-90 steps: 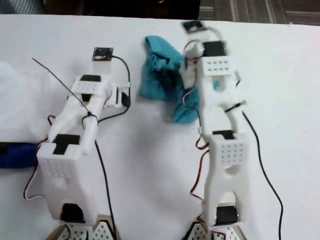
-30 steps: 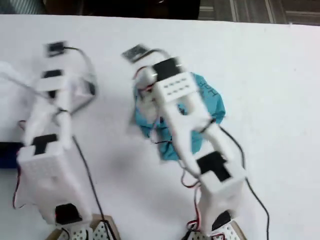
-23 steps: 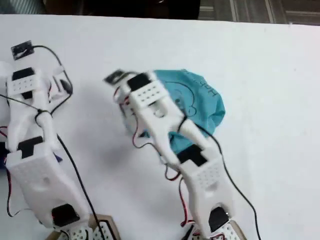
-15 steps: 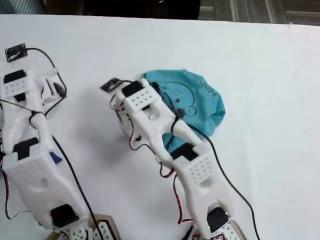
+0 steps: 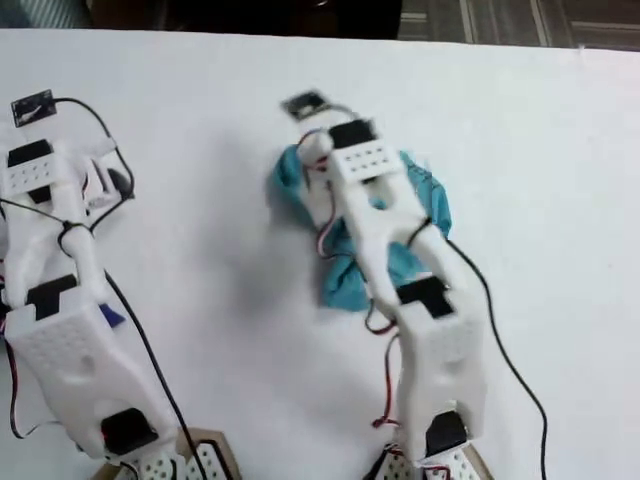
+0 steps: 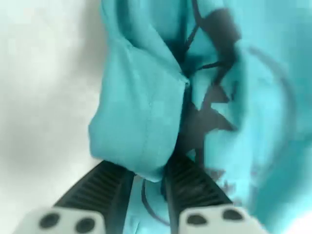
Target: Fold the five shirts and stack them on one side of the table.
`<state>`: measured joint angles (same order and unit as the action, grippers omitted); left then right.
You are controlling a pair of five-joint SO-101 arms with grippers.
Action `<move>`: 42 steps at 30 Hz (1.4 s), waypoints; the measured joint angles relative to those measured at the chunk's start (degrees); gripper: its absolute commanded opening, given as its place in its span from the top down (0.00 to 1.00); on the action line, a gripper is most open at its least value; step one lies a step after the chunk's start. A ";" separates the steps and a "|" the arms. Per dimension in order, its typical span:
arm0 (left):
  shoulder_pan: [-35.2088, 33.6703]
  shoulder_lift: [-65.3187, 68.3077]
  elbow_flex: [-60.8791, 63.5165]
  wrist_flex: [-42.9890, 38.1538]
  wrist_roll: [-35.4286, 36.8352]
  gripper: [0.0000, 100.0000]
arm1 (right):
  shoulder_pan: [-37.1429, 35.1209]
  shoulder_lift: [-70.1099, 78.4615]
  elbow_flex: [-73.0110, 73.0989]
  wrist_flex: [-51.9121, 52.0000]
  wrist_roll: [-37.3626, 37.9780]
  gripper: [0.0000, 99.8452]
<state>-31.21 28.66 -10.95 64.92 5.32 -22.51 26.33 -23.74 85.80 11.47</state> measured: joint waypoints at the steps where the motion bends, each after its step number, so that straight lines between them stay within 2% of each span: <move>1: 0.00 0.00 0.00 0.00 0.00 0.72 | 0.09 -2.90 0.00 0.79 0.00 0.98; 7: 0.00 0.00 0.00 1.23 0.00 0.72 | -0.09 -21.36 0.00 5.19 0.18 0.98; 12: 0.00 0.00 0.00 2.73 0.00 0.72 | -4.13 -34.99 0.00 8.53 6.33 0.98; 17: 0.00 0.00 0.00 3.69 0.00 0.72 | -6.86 -47.65 0.00 9.05 8.18 0.98; 21: 0.09 0.00 0.00 5.01 0.00 0.72 | -5.10 -52.84 0.18 9.05 8.26 0.98; 25: 2.20 0.00 0.00 6.51 0.09 0.71 | 1.05 -52.75 4.92 9.05 8.26 0.98; 28: 5.63 0.00 -1.67 9.49 -1.14 0.71 | 6.15 -50.46 11.34 8.53 8.26 0.98; 31: 11.60 0.00 -3.25 12.57 -6.95 0.71 | 11.87 -47.30 17.49 5.80 8.44 0.98; 36: 24.18 0.00 -3.34 17.93 -16.35 0.71 | 20.31 -42.46 22.77 0.70 15.91 0.98; 42: 34.81 0.00 -3.34 20.04 -18.64 0.71 | 26.73 -38.42 22.86 -0.35 20.31 0.98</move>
<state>3.60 28.66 -14.29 84.97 -13.32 4.22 -12.09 -0.88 85.45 31.78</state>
